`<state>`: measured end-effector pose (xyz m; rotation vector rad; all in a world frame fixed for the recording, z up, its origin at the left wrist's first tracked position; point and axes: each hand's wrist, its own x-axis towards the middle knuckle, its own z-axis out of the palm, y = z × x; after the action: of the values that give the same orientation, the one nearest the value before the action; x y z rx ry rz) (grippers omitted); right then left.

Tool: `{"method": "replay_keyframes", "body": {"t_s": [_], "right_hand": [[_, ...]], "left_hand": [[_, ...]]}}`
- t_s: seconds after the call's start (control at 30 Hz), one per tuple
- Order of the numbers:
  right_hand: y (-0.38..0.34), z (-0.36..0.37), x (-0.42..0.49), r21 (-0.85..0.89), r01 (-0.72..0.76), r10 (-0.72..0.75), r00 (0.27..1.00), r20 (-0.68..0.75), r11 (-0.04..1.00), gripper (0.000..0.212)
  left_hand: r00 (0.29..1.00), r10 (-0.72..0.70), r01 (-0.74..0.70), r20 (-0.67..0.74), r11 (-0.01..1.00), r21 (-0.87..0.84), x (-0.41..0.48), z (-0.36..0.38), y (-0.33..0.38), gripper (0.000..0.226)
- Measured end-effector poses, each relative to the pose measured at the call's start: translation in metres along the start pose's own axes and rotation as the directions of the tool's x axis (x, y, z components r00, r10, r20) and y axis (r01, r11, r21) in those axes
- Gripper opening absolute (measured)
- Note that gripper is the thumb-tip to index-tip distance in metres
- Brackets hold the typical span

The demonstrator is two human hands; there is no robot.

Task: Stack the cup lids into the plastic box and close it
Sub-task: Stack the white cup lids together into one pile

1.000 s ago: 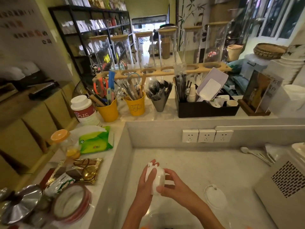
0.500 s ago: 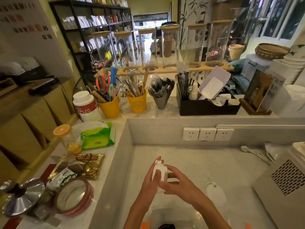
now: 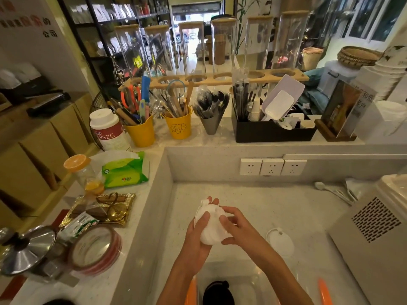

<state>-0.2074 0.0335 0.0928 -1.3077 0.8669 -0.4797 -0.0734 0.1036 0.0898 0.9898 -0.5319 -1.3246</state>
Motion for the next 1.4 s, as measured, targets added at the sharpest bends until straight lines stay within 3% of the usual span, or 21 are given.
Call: {"method": "replay_keyframes", "body": {"t_s": [0.17,0.3,0.47,0.57,0.67,0.77,0.83,1.03,1.1,1.17,1.2,1.3,1.4], "right_hand": [[0.007,-0.012,-0.014,0.135,-0.017,0.014,1.0,0.022,0.991,0.046],[0.016,-0.019,-0.02,0.196,-0.042,0.048,0.998,-0.028,0.98,0.047],[0.013,-0.016,-0.02,-0.009,-0.088,0.088,0.996,-0.026,0.996,0.028],[0.017,-0.037,-0.002,-0.22,-0.08,0.034,0.978,-0.204,0.972,0.043],[0.047,-0.082,0.022,-0.517,-0.294,-0.025,0.852,-0.522,0.804,0.056],[0.095,-0.116,0.032,-0.635,-0.572,0.25,0.812,-0.527,0.52,0.078],[0.123,-0.123,0.031,-0.643,-0.601,0.343,0.799,-0.494,0.475,0.086],[0.146,-0.125,0.017,-0.668,-0.545,0.184,0.825,-0.533,0.507,0.058],[0.128,-0.125,0.015,-0.583,-0.478,0.176,0.849,-0.498,0.657,0.06],[0.097,-0.116,0.008,-0.328,-0.312,0.149,0.887,-0.437,0.892,0.066],[0.079,-0.106,0.001,-0.207,-0.209,0.116,0.914,-0.388,0.956,0.068],[0.038,-0.06,-0.024,-0.192,-0.009,-0.034,0.975,-0.218,0.981,0.066],[0.021,-0.025,-0.038,-0.217,0.111,-0.138,0.984,-0.115,0.97,0.064]], "left_hand": [[0.999,-0.043,0.041,0.023,0.996,0.084,-0.01,0.002,-0.01,0.052],[0.995,-0.095,0.093,0.014,0.99,0.106,-0.015,0.0,-0.017,0.071],[0.977,-0.187,0.197,0.1,0.976,-0.091,-0.016,-0.003,-0.023,0.059],[0.977,-0.2,0.209,0.068,0.96,-0.188,-0.011,-0.004,-0.03,0.051],[0.985,-0.171,0.175,0.039,0.944,-0.281,-0.005,-0.01,-0.037,0.045],[0.988,-0.155,0.154,0.021,0.936,-0.318,-0.004,-0.014,-0.04,0.036],[0.987,-0.158,0.148,-0.005,0.932,-0.332,-0.003,-0.017,-0.041,0.035],[0.987,-0.151,0.131,-0.046,0.945,-0.301,-0.002,-0.021,-0.041,0.052],[0.984,-0.161,0.137,-0.069,0.952,-0.272,-0.002,-0.022,-0.041,0.057],[0.979,-0.159,0.129,-0.125,0.968,-0.217,-0.001,-0.02,-0.041,0.06],[0.976,-0.156,0.128,-0.153,0.975,-0.18,-0.002,-0.018,-0.04,0.061],[0.98,-0.131,0.134,-0.15,0.991,0.007,-0.004,-0.007,-0.04,0.07],[0.992,-0.122,0.126,-0.036,0.981,0.145,-0.007,0.005,-0.039,0.091]]}}
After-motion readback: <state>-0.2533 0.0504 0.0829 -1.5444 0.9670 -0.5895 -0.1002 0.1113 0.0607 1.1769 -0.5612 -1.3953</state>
